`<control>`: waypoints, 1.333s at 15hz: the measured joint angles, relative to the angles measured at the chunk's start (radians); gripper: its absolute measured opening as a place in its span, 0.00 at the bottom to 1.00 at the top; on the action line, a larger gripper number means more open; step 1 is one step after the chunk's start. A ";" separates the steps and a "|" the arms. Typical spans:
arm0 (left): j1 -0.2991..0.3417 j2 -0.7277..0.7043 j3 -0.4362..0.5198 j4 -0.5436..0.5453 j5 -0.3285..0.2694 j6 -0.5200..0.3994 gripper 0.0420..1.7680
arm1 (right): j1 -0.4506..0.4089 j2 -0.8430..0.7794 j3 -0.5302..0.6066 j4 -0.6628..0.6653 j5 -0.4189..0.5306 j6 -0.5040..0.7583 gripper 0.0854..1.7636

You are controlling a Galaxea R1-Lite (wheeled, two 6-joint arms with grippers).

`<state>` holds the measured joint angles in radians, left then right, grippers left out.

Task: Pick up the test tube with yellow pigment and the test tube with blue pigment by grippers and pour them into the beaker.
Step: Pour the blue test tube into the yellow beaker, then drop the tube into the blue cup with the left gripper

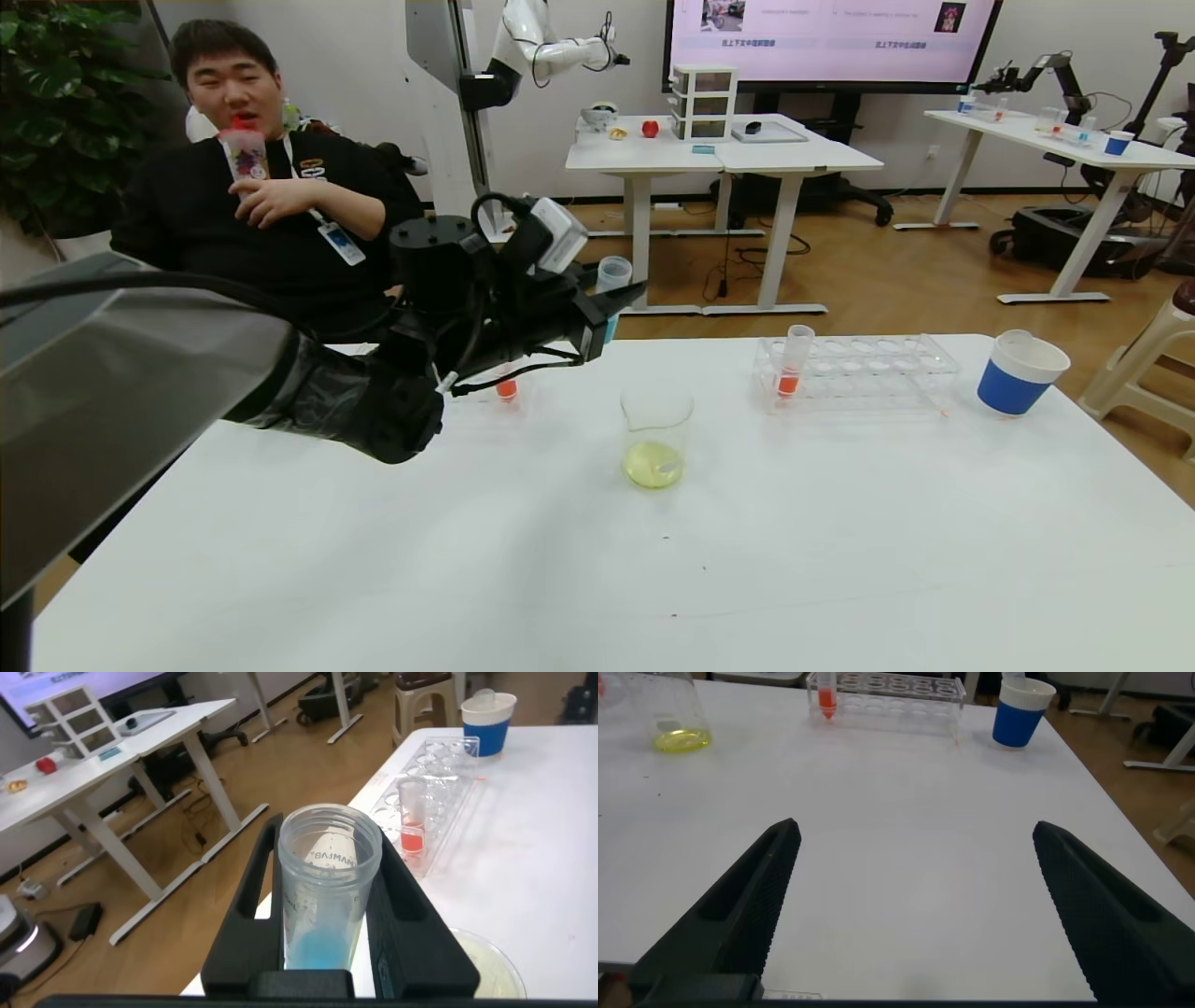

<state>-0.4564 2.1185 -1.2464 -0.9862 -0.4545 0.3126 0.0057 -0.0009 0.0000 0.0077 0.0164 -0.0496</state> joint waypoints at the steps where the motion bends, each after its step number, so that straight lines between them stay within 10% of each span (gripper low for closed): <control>1: 0.001 0.033 -0.011 -0.024 -0.034 0.043 0.27 | 0.000 0.000 0.000 0.000 0.000 0.000 0.98; 20: 0.030 0.226 -0.161 -0.069 -0.404 0.873 0.27 | 0.000 0.000 0.000 0.000 0.000 0.000 0.98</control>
<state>-0.4266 2.3447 -1.4077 -1.0555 -0.8585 1.1853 0.0057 -0.0009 0.0000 0.0072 0.0164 -0.0496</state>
